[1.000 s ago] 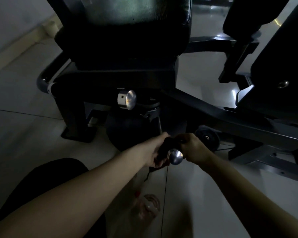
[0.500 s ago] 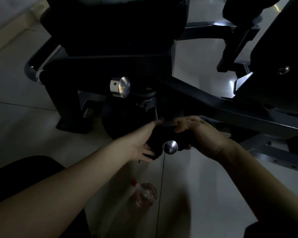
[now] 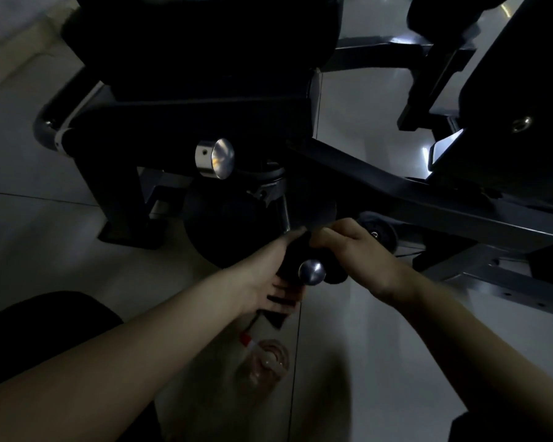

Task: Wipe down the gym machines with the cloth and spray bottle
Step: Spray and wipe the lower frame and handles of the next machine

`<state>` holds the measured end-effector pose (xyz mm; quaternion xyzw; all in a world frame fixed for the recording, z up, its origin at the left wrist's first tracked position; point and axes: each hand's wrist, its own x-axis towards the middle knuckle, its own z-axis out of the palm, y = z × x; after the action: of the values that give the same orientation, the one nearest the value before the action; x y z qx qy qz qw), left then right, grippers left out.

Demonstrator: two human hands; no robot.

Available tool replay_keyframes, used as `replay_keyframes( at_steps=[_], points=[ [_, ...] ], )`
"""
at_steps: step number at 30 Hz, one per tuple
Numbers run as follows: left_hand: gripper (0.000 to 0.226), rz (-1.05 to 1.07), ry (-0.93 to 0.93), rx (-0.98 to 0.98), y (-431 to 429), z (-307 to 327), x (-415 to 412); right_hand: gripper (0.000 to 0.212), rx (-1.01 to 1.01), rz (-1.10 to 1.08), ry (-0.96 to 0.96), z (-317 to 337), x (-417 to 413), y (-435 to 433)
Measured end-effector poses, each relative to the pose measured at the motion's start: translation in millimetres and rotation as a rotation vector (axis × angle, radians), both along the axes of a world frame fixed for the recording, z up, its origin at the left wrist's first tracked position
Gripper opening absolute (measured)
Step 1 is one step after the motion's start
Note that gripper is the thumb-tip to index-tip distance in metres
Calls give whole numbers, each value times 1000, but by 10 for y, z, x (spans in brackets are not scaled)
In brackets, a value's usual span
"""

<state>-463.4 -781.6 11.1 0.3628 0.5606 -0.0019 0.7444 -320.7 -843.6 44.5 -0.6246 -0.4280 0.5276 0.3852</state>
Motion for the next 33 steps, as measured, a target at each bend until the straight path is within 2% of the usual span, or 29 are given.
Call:
replay_keyframes(
  at_steps=[3, 5, 8, 12, 15, 19, 21, 22, 24, 26, 28, 31, 33],
  points=[
    [38, 138, -75, -76, -2, 66, 133, 33, 47, 0, -75, -129, 17, 16],
    [34, 165, -70, -85, -2, 35, 188, 38, 127, -34, -233, -260, -43, 21],
    [43, 137, -45, -67, -58, 48, 214, 43, 231, -111, -447, -423, -122, 9],
    [52, 31, 41, 130, -173, 68, 137, 46, 420, -58, -617, -400, -106, 2],
    [57, -147, 109, 261, -156, 167, 11, 45, 510, -38, -518, -292, -111, -14],
    [84, -436, 224, 559, 81, 256, -113, 47, 481, -178, -102, -199, -86, 8],
    [71, -505, 353, 788, 178, 196, -134, 47, 398, -337, 59, -184, -54, 62],
    [63, -484, 342, 850, 204, 156, -129, 45, 344, -389, 102, -194, -39, 80],
    [51, -382, 171, 859, 204, 112, -85, 40, 259, -395, 124, -188, 2, 55],
    [44, -286, -25, 817, 196, 126, -49, 45, 200, -338, 171, -158, 54, 5],
    [41, -294, -179, 848, 152, 190, -32, 47, 154, -235, 260, -99, 134, -58],
    [40, -397, -344, 1076, 45, 260, -34, 38, 97, -113, 319, -90, 247, -110],
    [38, -504, -302, 1349, -18, 220, -33, 31, 23, -138, 203, -171, 281, -113]
  ],
)
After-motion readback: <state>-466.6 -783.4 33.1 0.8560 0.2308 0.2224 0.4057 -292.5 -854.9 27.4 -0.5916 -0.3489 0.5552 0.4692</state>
